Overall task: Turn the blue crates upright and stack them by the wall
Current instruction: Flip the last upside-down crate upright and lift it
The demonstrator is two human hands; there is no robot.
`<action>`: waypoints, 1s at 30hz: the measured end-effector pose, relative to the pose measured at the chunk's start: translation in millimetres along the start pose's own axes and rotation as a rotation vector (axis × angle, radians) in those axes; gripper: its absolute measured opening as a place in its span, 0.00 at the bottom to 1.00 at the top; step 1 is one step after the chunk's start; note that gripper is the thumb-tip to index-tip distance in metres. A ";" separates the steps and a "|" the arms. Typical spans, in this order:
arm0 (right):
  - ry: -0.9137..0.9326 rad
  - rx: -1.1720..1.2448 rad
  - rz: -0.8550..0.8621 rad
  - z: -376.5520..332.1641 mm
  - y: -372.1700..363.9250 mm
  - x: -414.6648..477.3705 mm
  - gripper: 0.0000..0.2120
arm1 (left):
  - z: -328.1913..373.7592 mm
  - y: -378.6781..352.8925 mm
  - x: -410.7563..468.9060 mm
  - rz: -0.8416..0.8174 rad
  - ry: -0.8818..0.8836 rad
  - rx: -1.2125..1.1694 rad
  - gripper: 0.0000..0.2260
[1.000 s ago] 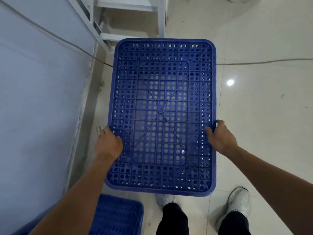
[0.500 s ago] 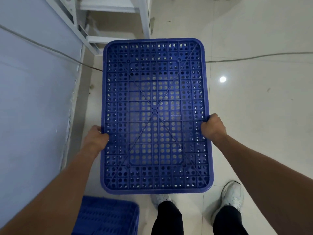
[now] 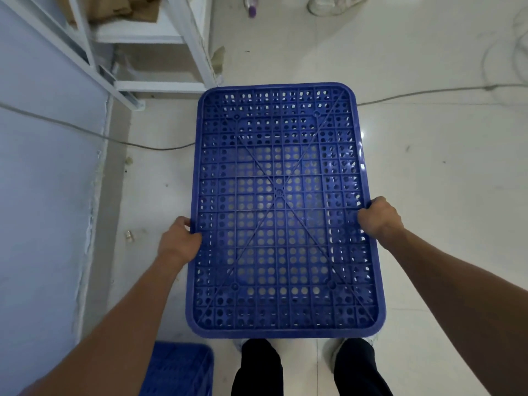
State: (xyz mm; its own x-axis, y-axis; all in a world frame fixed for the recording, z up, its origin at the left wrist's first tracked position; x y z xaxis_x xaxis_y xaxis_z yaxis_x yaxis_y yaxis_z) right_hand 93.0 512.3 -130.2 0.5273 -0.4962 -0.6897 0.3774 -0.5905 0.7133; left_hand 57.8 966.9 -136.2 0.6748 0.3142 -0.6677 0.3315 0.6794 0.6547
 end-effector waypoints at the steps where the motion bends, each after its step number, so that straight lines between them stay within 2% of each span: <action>1: -0.006 -0.003 0.008 9.4 7.5 2.8 0.13 | 8.1 -7.5 -4.7 -0.007 -0.005 0.002 0.14; 7: -0.032 0.027 0.017 65.0 43.1 20.2 0.06 | 51.9 -54.2 -29.2 -0.052 -0.026 0.035 0.14; 18: -0.071 0.075 0.032 151.1 110.1 63.0 0.06 | 126.0 -146.8 -60.5 -0.176 -0.047 0.028 0.22; 22: -0.073 0.084 0.068 174.5 134.7 77.7 0.06 | 159.8 -172.8 -69.8 -0.264 -0.038 0.029 0.19; 25: -0.080 0.092 0.081 187.2 146.7 84.6 0.07 | 175.9 -187.8 -77.8 -0.298 -0.030 0.042 0.03; 27: -0.082 0.094 0.077 193.6 152.8 87.6 0.07 | 186.6 -197.6 -84.2 -0.331 -0.029 0.019 0.11; 30: -0.064 0.104 0.085 198.8 160.6 90.3 0.10 | 186.5 -204.8 -88.3 -0.317 -0.006 -0.050 0.06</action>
State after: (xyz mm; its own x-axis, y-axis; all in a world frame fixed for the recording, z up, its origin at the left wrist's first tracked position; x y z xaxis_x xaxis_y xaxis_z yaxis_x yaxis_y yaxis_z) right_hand 50.0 246.1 -102.6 0.5031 -0.5850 -0.6361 0.2509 -0.6055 0.7552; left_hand 53.3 676.4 -145.3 0.5472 0.0772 -0.8334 0.4932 0.7748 0.3955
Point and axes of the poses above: each hand's wrist, its own x-axis towards the middle knuckle, its own y-axis out of the back of the hand, z = x × y, the point moved 8 cm from there along x, towards the middle knuckle, and after that the axes turned 5 degrees about -y, right-handed, at the moved point
